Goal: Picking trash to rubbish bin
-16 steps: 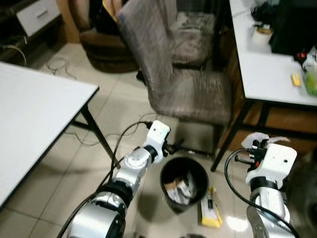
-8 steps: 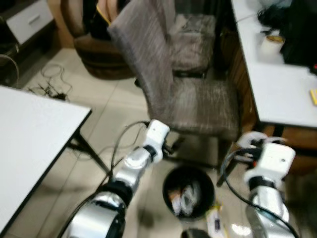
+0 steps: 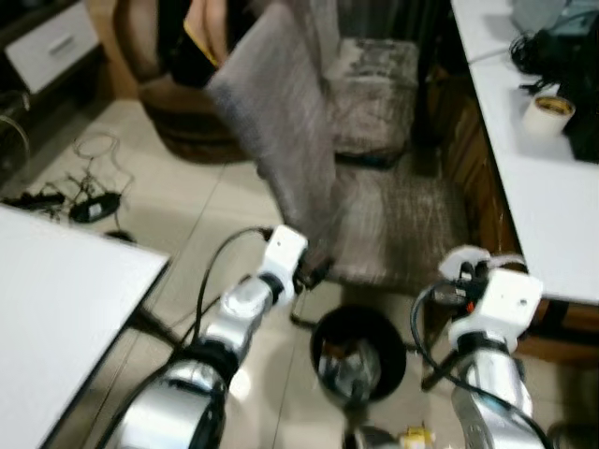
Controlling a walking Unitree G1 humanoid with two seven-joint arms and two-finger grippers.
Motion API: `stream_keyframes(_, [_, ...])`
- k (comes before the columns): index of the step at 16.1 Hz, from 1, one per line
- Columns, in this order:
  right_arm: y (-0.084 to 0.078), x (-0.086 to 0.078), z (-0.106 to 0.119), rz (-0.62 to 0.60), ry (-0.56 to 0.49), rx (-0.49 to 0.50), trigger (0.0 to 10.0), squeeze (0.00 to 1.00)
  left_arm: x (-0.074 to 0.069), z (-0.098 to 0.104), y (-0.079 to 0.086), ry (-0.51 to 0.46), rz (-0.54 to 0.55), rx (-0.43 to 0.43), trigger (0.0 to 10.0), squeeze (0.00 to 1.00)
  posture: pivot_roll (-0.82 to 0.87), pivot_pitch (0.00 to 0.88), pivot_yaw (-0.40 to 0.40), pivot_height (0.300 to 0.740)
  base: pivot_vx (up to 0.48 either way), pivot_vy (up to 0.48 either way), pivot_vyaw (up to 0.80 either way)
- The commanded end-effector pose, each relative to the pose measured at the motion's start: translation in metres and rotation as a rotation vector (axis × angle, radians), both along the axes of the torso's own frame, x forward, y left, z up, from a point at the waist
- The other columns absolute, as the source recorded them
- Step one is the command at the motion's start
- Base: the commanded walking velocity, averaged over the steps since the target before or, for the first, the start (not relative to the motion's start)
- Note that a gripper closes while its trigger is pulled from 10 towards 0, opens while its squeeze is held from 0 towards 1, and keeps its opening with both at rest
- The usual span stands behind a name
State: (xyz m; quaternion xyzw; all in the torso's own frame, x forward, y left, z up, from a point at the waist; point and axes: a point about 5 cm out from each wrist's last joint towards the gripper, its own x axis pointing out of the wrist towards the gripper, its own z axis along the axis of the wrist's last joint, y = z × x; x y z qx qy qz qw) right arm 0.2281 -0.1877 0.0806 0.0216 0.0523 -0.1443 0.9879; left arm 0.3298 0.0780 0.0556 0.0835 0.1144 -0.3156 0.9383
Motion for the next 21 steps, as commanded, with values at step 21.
stream_keyframes(21, [-0.021,-0.007,-0.058,-0.099,0.139,0.116,10.0,0.00,-0.009,-0.024,0.034,0.089,0.065,0.151,10.0,0.00,0.08,0.209,0.097,0.740,0.000,0.000,0.00])
